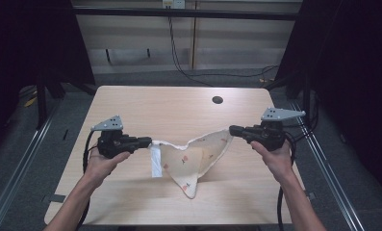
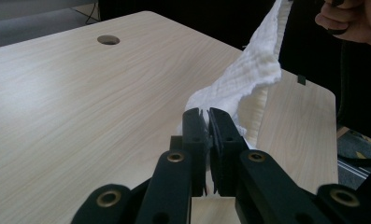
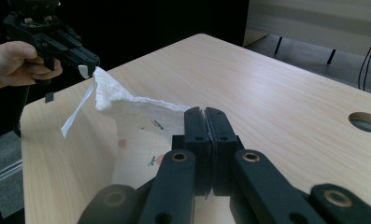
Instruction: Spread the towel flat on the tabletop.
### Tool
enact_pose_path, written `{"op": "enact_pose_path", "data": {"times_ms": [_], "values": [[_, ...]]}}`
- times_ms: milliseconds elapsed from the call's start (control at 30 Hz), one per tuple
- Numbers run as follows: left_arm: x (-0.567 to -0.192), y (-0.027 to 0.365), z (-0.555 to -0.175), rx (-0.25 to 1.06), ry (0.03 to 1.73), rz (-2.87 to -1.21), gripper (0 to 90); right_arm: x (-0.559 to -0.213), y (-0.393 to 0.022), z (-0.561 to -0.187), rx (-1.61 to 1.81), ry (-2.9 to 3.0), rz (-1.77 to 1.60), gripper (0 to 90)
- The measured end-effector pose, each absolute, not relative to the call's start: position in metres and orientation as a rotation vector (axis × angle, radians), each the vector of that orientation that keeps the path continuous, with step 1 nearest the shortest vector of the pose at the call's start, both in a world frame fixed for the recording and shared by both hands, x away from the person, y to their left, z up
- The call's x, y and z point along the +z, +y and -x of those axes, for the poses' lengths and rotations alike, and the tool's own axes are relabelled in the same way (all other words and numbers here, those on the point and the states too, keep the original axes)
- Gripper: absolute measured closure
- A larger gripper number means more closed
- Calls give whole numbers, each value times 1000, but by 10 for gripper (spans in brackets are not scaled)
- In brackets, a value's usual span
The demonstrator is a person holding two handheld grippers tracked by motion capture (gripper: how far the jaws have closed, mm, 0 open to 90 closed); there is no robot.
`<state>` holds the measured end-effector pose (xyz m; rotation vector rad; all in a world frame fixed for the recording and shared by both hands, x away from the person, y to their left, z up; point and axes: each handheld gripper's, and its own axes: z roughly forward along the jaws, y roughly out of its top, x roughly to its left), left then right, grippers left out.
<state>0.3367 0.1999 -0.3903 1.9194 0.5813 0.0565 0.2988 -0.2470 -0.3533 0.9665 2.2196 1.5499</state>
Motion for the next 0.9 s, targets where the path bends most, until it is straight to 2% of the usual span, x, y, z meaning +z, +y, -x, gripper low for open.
{"op": "enact_pose_path", "data": {"times_ms": [667, 900], "values": [[-341, 221, -337, 147, 543, -1851, 864, -308, -250, -300, 1551, 2147, -908, 888], [-324, 228, -323, 172, 506, -1854, 865, -293, -245, -286, 1558, 2164, -851, 888]]}}
